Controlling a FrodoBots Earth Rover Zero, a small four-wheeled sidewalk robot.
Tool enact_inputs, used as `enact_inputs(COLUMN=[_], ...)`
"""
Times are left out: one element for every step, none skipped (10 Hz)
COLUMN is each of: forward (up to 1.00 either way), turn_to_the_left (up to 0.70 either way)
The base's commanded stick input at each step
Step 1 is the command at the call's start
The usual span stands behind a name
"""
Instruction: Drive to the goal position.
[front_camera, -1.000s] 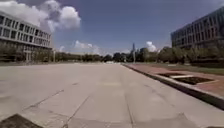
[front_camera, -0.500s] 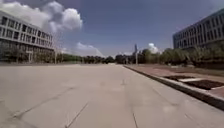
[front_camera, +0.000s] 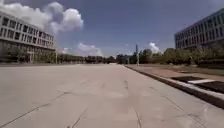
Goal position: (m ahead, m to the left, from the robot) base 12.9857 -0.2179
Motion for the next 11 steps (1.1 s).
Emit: enact_inputs(forward=[0.7, 0.7, 0.7, 0.7, 0.7, 0.7, 0.7, 0.7, 0.7, 0.7, 0.7], turn_to_the_left=[0.0, 0.0, 0.0, 0.0, 0.0, 0.0, 0.0, 0.0, 0.0, 0.0, 0.0])
